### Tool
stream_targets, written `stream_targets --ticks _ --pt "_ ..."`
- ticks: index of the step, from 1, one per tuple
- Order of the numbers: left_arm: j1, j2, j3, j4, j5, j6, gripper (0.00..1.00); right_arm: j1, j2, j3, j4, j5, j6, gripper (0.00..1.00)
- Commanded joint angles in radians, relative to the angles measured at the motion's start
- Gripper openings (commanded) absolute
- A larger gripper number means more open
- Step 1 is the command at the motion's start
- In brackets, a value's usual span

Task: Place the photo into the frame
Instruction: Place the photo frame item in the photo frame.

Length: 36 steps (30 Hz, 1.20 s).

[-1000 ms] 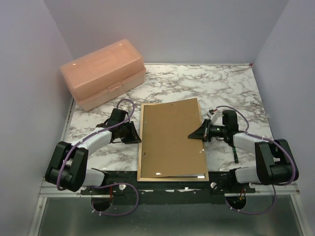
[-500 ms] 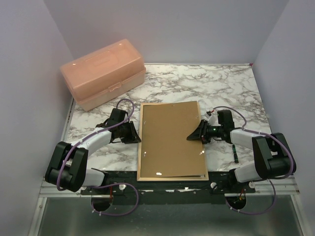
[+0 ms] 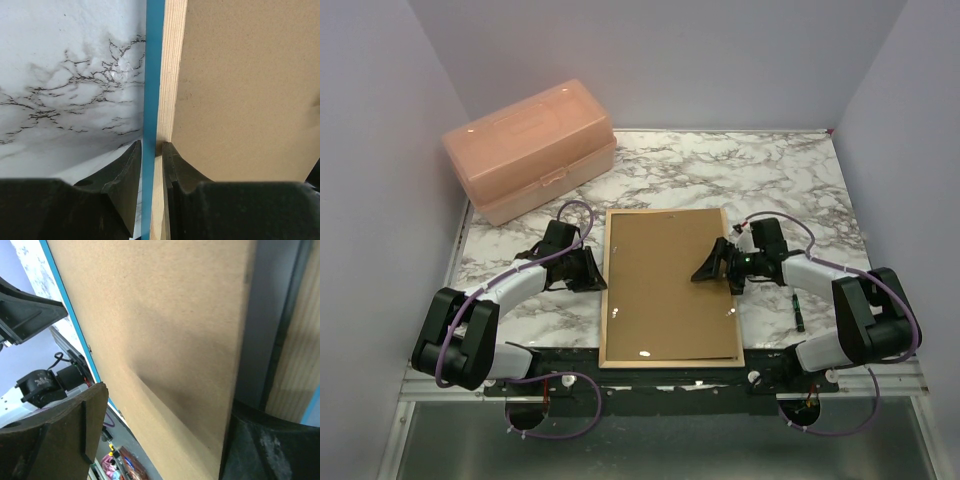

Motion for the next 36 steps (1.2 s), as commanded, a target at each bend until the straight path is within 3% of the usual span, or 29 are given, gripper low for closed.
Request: stream_targets --ticks 1,8,15,20,22,29,36 --pt "-0.003 0.022 -0.007 -0.024 -0.037 0.030 0.24 0.024 0.019 0.045 -0.090 0.134 -0.027 0.84" --pt "-0.003 0.028 -0.002 -0.031 -0.037 0.038 0.24 0.070 0.017 0.095 -0.214 0.261 -0.032 0.99" --pt "-0.004 -0.008 -0.008 -0.040 -0.034 0.043 0.26 0.097 -0.019 0.149 -0.327 0.359 -0.033 1.00" --pt "-0.004 -0.069 -0.005 -0.024 0.000 0.019 0.62 0.126 0.008 0.189 -0.359 0.404 -0.036 1.00" --pt "-0.007 -0.073 0.000 -0.010 0.004 0.008 0.70 0.142 0.022 0.198 -0.365 0.414 -0.032 1.00" --pt "-0.064 0.015 0.048 0.018 0.001 -0.011 0.72 0.200 0.045 0.240 -0.432 0.510 -0.019 1.00" --pt "-0.118 0.072 0.068 0.034 -0.035 -0.043 0.66 0.238 0.034 0.295 -0.546 0.615 0.002 1.00"
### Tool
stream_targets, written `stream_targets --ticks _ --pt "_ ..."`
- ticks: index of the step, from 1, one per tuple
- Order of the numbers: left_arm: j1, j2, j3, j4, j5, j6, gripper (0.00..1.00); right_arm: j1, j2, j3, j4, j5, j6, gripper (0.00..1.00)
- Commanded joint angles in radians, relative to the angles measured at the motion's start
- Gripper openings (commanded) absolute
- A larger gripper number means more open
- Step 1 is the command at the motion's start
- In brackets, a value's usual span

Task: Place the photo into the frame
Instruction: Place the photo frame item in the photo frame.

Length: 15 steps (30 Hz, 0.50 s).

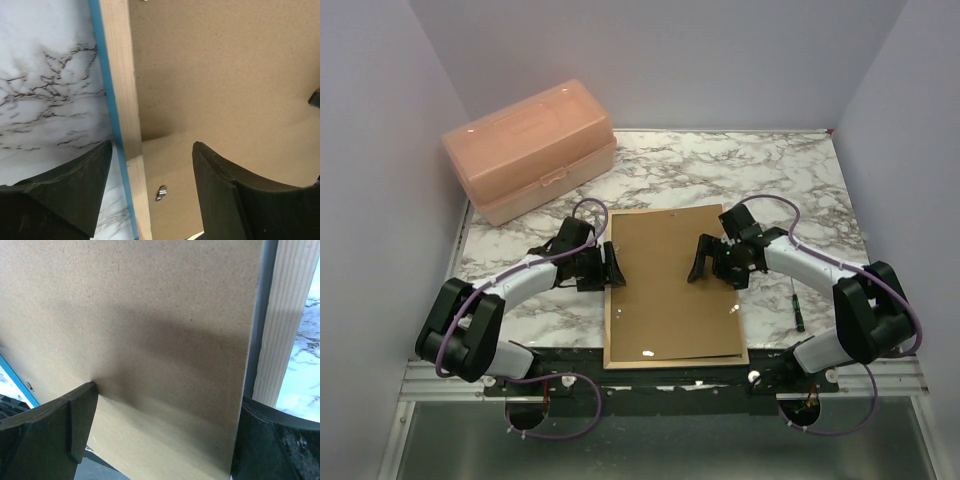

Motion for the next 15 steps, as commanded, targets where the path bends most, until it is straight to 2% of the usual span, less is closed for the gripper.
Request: stream_targets --ticks 1,15 --pt "-0.034 0.041 0.025 0.009 -0.042 -0.026 0.66 0.025 0.002 0.040 -0.142 0.133 0.006 1.00" --pt "-0.058 0.106 0.036 -0.034 -0.128 -0.044 0.52 0.070 -0.049 0.139 -0.236 0.147 0.036 1.00"
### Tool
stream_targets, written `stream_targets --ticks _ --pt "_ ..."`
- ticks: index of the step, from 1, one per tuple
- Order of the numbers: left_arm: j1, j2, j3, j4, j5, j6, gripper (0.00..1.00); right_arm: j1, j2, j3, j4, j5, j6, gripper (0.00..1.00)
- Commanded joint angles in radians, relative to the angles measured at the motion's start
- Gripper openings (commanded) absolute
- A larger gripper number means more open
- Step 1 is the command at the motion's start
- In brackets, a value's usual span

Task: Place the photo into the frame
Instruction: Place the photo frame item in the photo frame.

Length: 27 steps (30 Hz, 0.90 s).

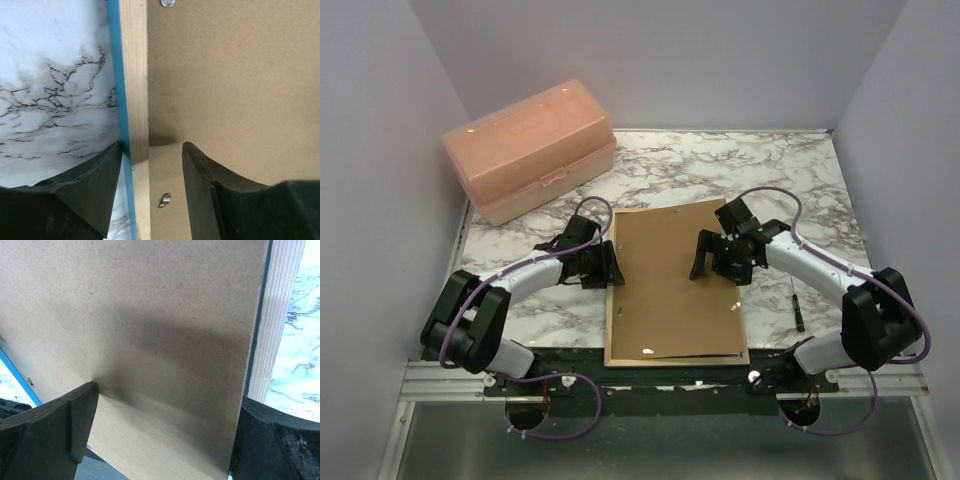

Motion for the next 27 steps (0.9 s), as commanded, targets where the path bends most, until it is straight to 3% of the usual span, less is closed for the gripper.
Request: stream_targets --ticks 1,11,19,21,23,27 --pt "-0.015 0.049 -0.008 -0.030 -0.064 -0.007 0.50 0.023 -0.010 0.040 -0.079 0.060 0.012 1.00" --pt "-0.016 0.071 -0.019 -0.032 -0.093 -0.013 0.27 0.029 -0.038 0.074 -0.135 0.083 0.000 1.00" --pt "-0.016 0.075 -0.023 -0.028 -0.091 -0.011 0.24 0.029 -0.051 0.124 -0.182 0.092 -0.031 1.00" --pt "-0.016 0.063 -0.027 -0.022 -0.075 -0.006 0.26 0.030 -0.052 0.114 -0.158 0.081 -0.041 1.00" --pt "-0.016 0.048 -0.024 -0.018 -0.056 0.002 0.35 0.029 -0.049 0.105 -0.134 0.049 -0.050 1.00" --pt "-0.016 0.004 -0.018 -0.022 -0.020 0.011 0.60 0.028 -0.031 0.086 -0.108 0.029 -0.055 1.00"
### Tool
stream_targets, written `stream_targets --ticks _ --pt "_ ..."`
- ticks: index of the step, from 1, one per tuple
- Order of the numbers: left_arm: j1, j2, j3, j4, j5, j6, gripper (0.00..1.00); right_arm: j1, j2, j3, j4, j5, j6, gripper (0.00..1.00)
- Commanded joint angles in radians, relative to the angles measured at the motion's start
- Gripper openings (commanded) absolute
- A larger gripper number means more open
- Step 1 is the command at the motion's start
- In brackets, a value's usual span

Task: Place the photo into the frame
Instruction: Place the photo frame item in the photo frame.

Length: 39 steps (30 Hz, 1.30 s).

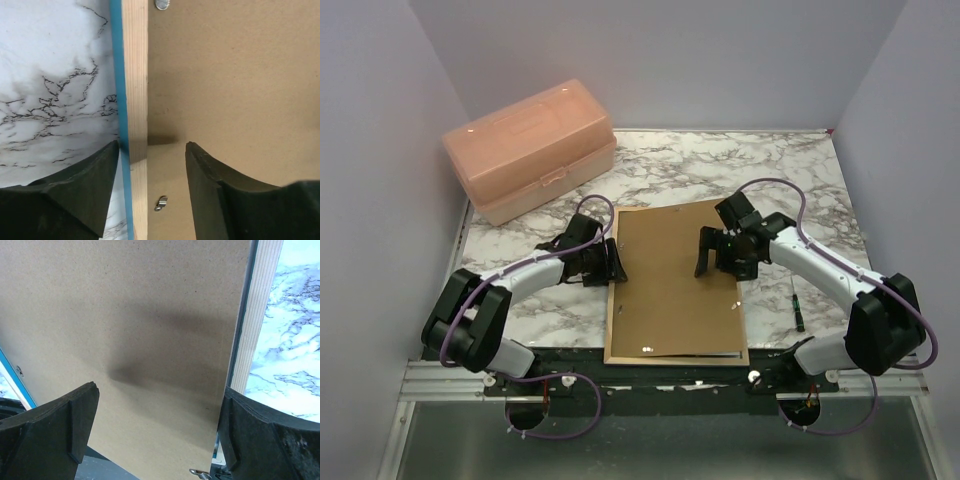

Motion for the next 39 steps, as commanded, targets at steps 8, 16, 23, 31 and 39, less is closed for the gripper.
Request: stream_targets --ticks 8,16,23,31,39 --pt "-0.016 -0.049 0.007 -0.079 0.003 0.036 0.71 0.014 0.081 -0.035 0.060 -0.007 -0.032 1.00" --pt "-0.043 0.035 0.008 -0.097 -0.091 0.018 0.59 0.047 0.132 -0.015 0.015 0.108 -0.011 1.00" --pt "-0.067 0.090 0.020 -0.156 -0.179 -0.028 0.45 0.098 0.182 0.050 -0.081 0.224 0.029 1.00" --pt "-0.067 0.100 0.017 -0.169 -0.209 -0.038 0.37 0.124 0.167 0.108 -0.150 0.268 0.061 1.00" --pt "-0.066 0.112 0.013 -0.167 -0.225 -0.050 0.36 0.124 0.206 0.121 -0.210 0.341 0.072 1.00"
